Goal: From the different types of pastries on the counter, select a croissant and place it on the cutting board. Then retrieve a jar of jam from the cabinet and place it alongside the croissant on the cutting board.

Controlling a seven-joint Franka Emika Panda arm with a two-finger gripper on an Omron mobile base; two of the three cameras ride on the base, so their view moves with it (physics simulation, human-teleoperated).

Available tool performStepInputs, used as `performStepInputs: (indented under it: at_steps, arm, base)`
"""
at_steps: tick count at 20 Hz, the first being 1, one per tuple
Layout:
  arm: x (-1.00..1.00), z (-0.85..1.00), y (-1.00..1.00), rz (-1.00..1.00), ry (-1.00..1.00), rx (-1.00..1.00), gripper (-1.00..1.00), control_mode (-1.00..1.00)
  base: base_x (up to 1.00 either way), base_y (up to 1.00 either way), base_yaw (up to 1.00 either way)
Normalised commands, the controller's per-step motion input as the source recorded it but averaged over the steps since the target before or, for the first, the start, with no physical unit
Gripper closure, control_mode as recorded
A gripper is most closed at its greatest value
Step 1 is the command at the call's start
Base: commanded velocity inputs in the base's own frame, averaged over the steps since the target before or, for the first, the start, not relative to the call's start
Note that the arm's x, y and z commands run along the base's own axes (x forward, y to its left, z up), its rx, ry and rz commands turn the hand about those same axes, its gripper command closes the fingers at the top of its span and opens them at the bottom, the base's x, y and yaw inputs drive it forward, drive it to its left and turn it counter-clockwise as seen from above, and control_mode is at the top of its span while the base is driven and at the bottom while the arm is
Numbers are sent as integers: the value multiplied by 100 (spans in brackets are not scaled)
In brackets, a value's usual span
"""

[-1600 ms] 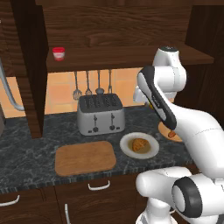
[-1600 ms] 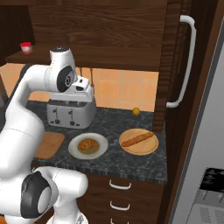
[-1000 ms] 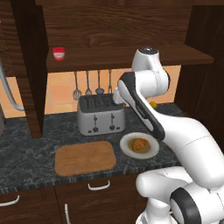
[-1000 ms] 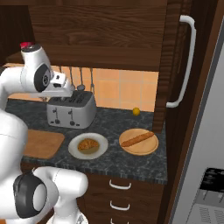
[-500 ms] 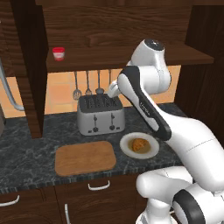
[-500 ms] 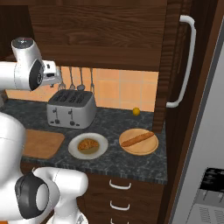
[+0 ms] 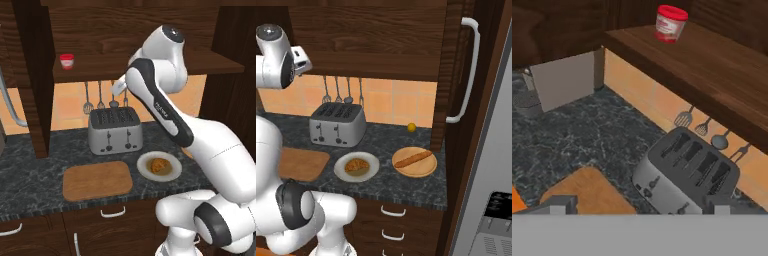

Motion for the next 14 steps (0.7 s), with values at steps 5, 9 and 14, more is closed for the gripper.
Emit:
performStepInputs:
  at_steps: [5,9,14]
  arm:
    - [-4,19,31,3,-47,-1,-100,-100]
    - [-2,26,0,2,-34,11,-100,-100]
    - [5,25,-6,0,-10,28,-100,-100]
  base:
    - [0,0,0]
    - [0,0,0]
    - [0,0,0]
